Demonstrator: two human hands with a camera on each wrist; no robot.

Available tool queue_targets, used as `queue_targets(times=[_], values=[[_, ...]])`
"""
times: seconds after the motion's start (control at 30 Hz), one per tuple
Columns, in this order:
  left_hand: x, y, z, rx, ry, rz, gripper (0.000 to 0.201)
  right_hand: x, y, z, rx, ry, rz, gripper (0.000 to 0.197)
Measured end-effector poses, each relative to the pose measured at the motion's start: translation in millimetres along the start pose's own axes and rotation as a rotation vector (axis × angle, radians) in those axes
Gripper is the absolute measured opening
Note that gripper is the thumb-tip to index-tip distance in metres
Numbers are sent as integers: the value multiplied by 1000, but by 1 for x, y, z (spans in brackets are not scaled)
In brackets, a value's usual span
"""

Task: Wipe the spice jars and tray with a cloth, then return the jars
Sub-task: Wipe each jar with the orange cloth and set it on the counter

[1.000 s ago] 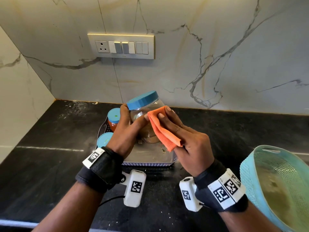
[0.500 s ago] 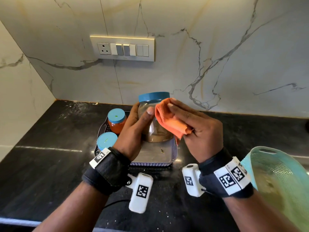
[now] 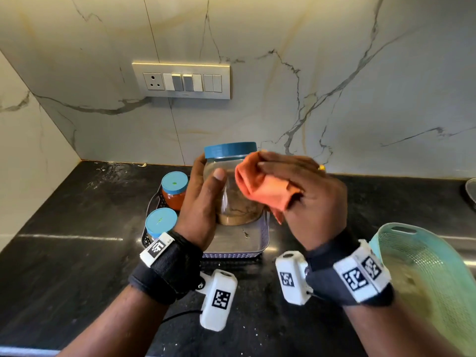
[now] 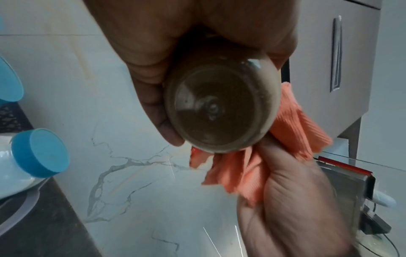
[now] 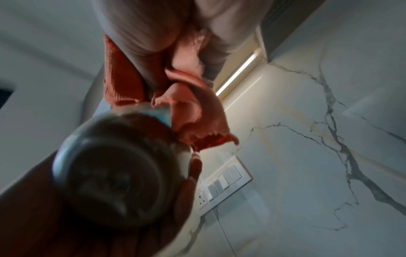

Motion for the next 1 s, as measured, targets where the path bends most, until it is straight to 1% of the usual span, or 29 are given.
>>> queue_targets(times=[0.07,0.1,0.13,0.2,0.27,0.33,0.4,0.43,0.47,0.5,0.6,0.63,0.7,0.8,0.87,0.9,0.93,1.0], values=[[-1,1,3,34,7,6,90,-11,2,4,-83,51,-20,32],[-3,0,6,62,12,11,86,-10,4,3,-100,64,-41,30],[-5,-1,9,89,20,15,88,-5,6,1,-104,70,-63,28],[-7,-5,14,123,18,31,100,14,11,-5,-93,76,-110,27],[-7,-5,15,109,17,15,104,31,12,-9,-84,77,-127,28],[-4,-5,13,96,-3,-31,94,33,10,-5,-64,80,-108,28],[-5,-4,11,74,-27,-86,72,26,9,-3,-38,71,-86,25],[-5,-3,11,57,-41,-102,67,23,9,-3,-30,67,-79,24],[-5,-2,11,37,-46,-110,66,21,10,-5,-21,61,-83,24],[-5,-1,11,7,-44,-104,69,21,12,-8,-6,50,-96,24],[-4,1,6,-79,-42,-60,89,27,19,-16,98,7,-157,35],[-3,1,4,-88,-49,-46,89,26,19,-15,113,9,-152,37],[-3,-1,-4,-61,-81,-44,91,15,15,-7,100,38,-113,36],[-3,-7,-13,-32,-122,-60,99,-8,10,6,71,79,-51,29],[-5,-8,-14,-29,-129,-36,106,-15,11,10,43,88,-56,28],[-6,-8,-13,-16,-133,-17,107,-13,13,9,26,84,-77,27],[-7,-8,-11,10,-128,-2,103,-7,14,6,8,76,-100,24],[-10,-10,-6,51,-95,-3,88,14,18,1,0,56,-151,18]])
Point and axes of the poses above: each hand's wrist, its own x-axis away from the middle knuckle, its own y-axis out of the palm, z = x × y, the point moved 8 cm from there along -x, towards the middle knuckle, and after that the axes turned 3 degrees about z, right-handed, at the moved point
